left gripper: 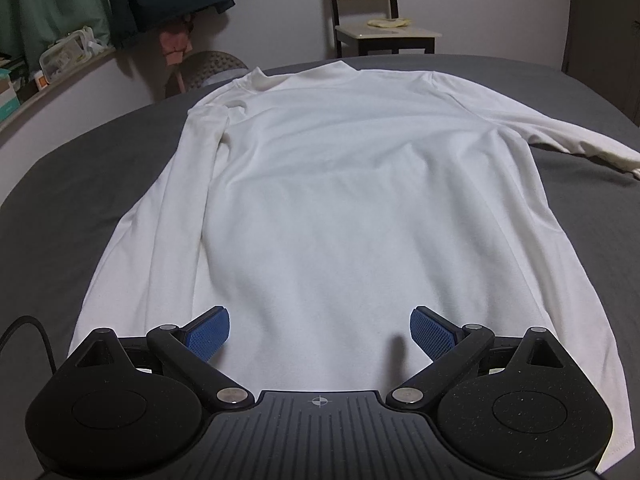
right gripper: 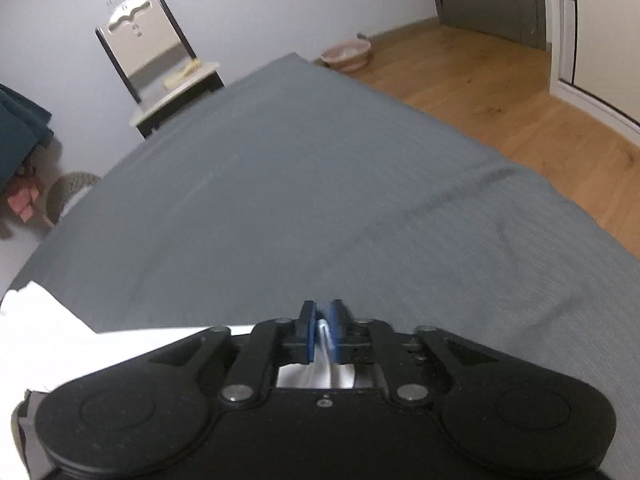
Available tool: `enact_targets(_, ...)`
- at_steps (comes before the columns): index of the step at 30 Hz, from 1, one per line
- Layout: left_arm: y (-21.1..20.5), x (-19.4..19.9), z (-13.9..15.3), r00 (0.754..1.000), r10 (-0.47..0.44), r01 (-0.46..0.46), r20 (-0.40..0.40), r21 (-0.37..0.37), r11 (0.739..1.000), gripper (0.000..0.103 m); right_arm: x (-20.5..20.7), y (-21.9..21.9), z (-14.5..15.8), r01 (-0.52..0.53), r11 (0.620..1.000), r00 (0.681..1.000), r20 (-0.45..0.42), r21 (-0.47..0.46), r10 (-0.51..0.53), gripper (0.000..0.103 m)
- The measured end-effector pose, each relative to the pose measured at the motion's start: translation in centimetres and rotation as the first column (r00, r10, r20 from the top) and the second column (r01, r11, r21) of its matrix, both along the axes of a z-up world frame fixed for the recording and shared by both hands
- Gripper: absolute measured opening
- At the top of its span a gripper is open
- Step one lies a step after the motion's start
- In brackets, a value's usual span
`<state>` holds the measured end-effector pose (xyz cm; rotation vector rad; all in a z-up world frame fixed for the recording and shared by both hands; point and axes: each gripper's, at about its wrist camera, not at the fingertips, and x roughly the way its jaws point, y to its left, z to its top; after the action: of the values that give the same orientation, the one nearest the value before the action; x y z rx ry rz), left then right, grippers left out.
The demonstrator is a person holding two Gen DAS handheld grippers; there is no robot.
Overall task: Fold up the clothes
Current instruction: 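Pull the sleeve straight away from the shirt body with the right gripper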
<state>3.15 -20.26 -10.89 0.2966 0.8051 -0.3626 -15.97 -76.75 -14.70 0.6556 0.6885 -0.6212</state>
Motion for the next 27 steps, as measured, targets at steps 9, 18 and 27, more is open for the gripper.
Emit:
enact_targets(9, -0.2, -0.5, 0.3, 1.000, -0.014, 0.014, 0.008, -0.012, 1.000, 0.098, -5.3, 4.5, 0.5, 0.014, 0.990, 0.993, 0.117, 0.142, -0.031, 0.038)
enact_targets(18, 0.2, -1.2, 1.2, 0.999, -0.017, 0.018, 0.031, -0.032, 0.999, 0.098, -4.2, 5.5, -1.3, 0.124, 0.972, 0.975, 0.159, 0.199, -0.157, 0.024)
enact_targets(27, 1.1, -0.9, 1.9, 0.999, 0.010, -0.008, 0.040, -0.069, 0.998, 0.098, -7.9, 4.9, 2.2, 0.070, 0.853, 0.845, 0.424, 0.517, -0.326, 0.011)
